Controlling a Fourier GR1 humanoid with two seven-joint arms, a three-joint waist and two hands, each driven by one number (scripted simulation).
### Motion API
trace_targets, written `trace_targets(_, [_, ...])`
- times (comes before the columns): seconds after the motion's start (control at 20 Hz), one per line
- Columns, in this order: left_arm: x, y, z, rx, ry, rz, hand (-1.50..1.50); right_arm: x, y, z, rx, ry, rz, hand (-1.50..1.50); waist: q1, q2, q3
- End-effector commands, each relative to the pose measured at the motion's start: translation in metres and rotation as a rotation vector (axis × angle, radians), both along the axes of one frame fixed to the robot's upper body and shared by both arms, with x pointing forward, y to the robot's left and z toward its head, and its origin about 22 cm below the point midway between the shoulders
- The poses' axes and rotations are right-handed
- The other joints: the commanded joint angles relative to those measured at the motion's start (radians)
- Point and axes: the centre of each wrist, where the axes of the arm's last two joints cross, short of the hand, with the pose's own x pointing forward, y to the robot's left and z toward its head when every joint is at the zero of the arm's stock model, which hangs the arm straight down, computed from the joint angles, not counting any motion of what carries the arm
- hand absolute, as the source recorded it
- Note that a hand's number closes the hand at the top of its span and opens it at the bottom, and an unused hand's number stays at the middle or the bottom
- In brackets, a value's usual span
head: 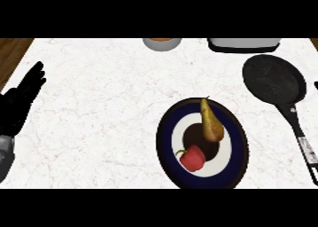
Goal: Pick the pear from the plate and place it in the pan
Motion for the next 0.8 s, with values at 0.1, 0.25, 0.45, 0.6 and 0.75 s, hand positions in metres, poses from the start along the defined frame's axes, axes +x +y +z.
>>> trace_targets(0.1, [-0.008,-0.058,-0.016,-0.135,-0.086,-0.134,0.00,0.028,0.056,0.032,-0.009,-0.111,0.472,1.50,0.041,0.008,-0.021])
trace_targets(0.25, [-0.002,-0.099,-0.006,-0.266,-0.174,-0.264,0.00,0.033,0.108,0.065,-0.046,-0.226,0.878,1.50,0.095,0.014,-0.025])
trace_targets(0.45, [-0.036,-0.123,-0.051,-0.350,-0.161,-0.218,0.00,0.047,0.049,0.027,-0.178,-0.210,0.693,-1.50,0.008,0.012,-0.020])
trace_targets(0.6, [-0.036,-0.131,-0.061,-0.357,-0.151,-0.208,0.00,0.048,0.029,0.031,-0.273,-0.217,0.810,-1.50,-0.005,0.011,-0.020])
trace_targets(0.75, [-0.051,-0.123,-0.068,-0.336,-0.158,-0.215,0.00,0.046,0.016,0.038,-0.429,-0.242,0.784,-1.50,-0.008,0.007,-0.021])
